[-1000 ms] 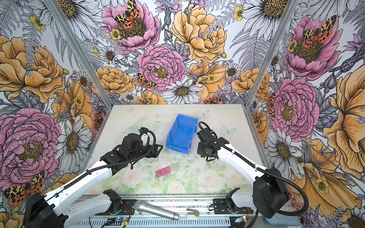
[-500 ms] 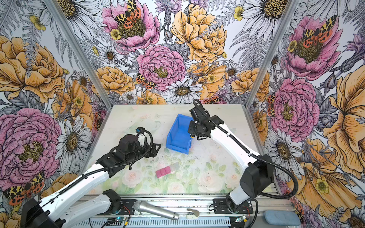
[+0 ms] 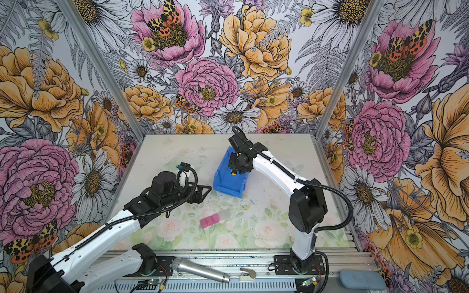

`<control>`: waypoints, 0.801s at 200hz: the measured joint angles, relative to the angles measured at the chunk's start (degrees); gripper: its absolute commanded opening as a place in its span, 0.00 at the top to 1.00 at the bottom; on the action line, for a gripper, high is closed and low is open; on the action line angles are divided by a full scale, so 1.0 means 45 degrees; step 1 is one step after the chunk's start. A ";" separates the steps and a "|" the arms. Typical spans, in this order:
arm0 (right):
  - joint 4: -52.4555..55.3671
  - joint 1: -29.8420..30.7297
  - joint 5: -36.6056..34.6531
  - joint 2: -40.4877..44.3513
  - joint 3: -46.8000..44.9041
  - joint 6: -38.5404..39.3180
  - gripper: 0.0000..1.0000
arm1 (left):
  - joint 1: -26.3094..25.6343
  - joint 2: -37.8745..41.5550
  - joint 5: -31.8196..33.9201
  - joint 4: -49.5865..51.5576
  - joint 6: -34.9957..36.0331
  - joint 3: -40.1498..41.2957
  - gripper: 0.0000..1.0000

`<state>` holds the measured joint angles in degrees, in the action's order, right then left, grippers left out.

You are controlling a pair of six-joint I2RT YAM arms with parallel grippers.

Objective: Put the screwdriver in the bin
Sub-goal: Place the screwdriver into the bin.

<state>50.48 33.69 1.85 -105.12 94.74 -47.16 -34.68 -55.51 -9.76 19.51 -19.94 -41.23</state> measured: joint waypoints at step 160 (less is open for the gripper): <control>-0.0962 0.0199 -0.0010 -0.2676 0.0850 0.0015 0.85 | -0.0617 -0.0379 -0.0092 -0.0393 -0.0005 0.0000 0.01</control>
<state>46.15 34.59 1.80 -117.16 98.56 -47.09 -37.45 -57.21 -10.17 17.74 -19.97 -41.23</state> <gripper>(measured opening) 0.272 0.986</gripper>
